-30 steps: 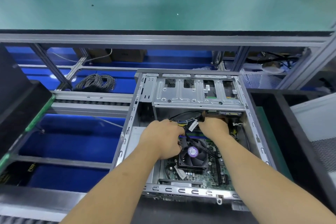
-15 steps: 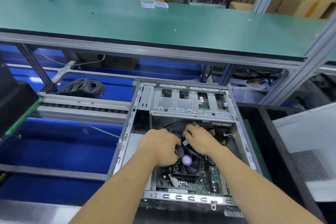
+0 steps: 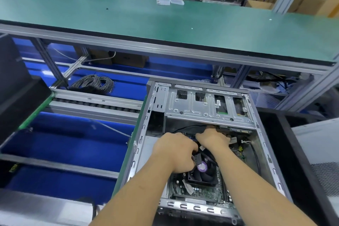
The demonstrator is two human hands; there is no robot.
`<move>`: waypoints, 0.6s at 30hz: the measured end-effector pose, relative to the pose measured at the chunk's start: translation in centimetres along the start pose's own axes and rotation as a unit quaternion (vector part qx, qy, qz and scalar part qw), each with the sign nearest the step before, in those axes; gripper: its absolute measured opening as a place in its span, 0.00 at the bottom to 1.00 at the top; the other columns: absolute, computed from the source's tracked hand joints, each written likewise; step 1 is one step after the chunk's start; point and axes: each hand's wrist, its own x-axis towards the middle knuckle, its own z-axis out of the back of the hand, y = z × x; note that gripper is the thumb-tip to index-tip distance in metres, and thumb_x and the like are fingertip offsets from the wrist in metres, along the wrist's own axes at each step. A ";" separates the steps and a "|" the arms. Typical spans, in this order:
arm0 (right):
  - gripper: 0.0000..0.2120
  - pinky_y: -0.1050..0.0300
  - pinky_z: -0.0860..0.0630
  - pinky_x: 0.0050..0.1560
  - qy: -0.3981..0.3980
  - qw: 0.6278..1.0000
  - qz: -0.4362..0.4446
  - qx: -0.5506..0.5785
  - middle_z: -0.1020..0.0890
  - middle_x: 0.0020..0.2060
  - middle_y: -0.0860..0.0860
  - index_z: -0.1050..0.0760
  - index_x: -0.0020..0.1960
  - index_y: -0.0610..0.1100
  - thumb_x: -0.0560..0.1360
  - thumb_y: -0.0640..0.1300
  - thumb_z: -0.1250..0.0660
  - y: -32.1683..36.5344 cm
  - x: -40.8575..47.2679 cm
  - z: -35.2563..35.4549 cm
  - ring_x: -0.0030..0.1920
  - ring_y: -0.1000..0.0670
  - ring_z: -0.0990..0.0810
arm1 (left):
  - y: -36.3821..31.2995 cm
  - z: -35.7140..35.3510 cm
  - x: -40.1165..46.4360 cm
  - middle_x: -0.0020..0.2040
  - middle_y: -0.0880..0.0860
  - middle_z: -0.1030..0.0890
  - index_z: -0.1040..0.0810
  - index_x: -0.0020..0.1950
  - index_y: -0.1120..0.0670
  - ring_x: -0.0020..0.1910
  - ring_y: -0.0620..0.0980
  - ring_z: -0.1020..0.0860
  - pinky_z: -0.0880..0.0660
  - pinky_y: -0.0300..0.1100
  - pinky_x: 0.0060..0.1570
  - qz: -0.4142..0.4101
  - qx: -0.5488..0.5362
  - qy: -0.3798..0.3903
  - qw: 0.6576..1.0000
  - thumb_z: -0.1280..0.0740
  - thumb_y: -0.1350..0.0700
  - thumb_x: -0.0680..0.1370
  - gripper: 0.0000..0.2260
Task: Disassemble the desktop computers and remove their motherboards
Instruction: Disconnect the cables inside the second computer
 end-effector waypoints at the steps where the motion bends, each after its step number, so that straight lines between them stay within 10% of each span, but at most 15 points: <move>1: 0.16 0.45 0.35 0.68 -0.006 1.000 -0.003 0.002 0.20 0.55 0.47 0.28 0.56 0.48 0.76 0.57 0.44 -0.1 0.0 -0.1 0.59 0.42 0.23 | 0.0 0.0 0.0 0.51 0.48 0.18 0.21 0.58 0.44 0.53 0.54 0.23 0.24 0.47 0.47 -0.001 0.002 -0.001 1.000 0.40 0.51 0.70 0.18; 5: 0.15 0.43 0.41 0.68 0.003 1.000 -0.023 0.012 0.20 0.41 0.50 0.28 0.46 0.48 0.77 0.59 0.45 0.2 -0.5 0.1 0.57 0.43 0.22 | -0.2 0.1 -0.1 0.48 0.48 0.19 0.21 0.55 0.45 0.50 0.54 0.23 0.29 0.46 0.40 -0.003 0.012 -0.008 1.000 0.39 0.51 0.71 0.15; 18: 0.05 0.37 0.41 0.70 -0.065 0.996 0.006 0.067 0.19 0.52 0.43 0.27 0.44 0.44 0.75 0.41 0.42 1.2 -0.4 -1.2 0.55 0.40 0.22 | -0.1 -0.2 0.0 0.49 0.48 0.18 0.21 0.55 0.45 0.51 0.54 0.23 0.30 0.45 0.41 -0.004 0.012 -0.036 0.999 0.38 0.52 0.69 0.16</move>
